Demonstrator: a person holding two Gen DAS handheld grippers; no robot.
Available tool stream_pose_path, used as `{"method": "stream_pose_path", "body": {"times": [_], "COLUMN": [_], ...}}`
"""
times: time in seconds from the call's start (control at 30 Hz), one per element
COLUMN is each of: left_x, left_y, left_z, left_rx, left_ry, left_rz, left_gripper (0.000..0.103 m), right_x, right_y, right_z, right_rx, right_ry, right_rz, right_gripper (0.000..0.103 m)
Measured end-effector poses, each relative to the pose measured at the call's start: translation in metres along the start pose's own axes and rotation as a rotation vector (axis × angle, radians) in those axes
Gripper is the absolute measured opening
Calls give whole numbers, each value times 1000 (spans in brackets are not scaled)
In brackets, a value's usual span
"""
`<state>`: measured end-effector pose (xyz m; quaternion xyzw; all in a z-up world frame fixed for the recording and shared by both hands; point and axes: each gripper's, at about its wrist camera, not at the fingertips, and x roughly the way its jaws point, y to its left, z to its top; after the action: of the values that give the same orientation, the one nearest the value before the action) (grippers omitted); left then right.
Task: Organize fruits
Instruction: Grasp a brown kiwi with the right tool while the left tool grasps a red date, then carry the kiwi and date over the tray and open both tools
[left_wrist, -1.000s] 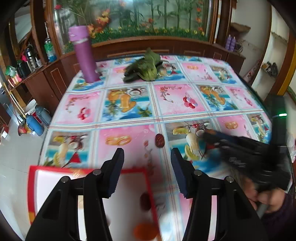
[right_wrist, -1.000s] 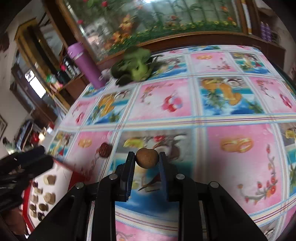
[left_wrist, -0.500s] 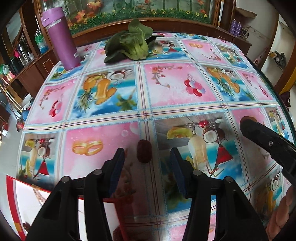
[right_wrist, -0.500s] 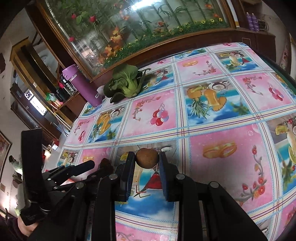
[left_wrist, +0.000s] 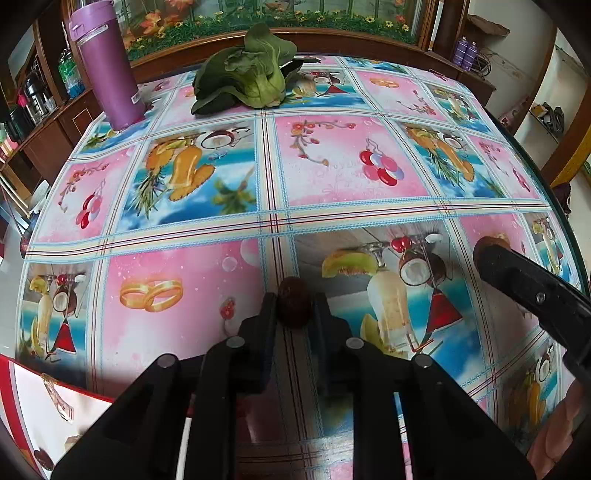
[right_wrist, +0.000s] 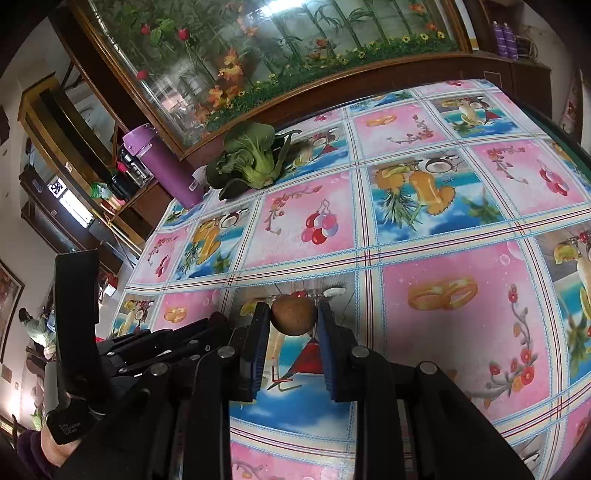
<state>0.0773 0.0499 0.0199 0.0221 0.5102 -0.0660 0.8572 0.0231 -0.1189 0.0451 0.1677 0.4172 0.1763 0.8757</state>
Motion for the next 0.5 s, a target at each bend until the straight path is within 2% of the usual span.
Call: {"method": "stream_pose_path", "body": {"times": [0.33, 0.5], "left_x": [-6, -40], "left_y": [-7, -12], "left_z": [-3, -14], "left_rx": [9, 20], "left_ry": [-2, -63], "left_rz": [-12, -19], "left_gripper": [20, 20], "right_x": [0, -5], "right_y": [3, 9], "right_z": [-2, -4], "right_rx": [-16, -51], "right_ry": [-14, -44], "right_rz": [-18, -20], "right_gripper": [25, 25]}}
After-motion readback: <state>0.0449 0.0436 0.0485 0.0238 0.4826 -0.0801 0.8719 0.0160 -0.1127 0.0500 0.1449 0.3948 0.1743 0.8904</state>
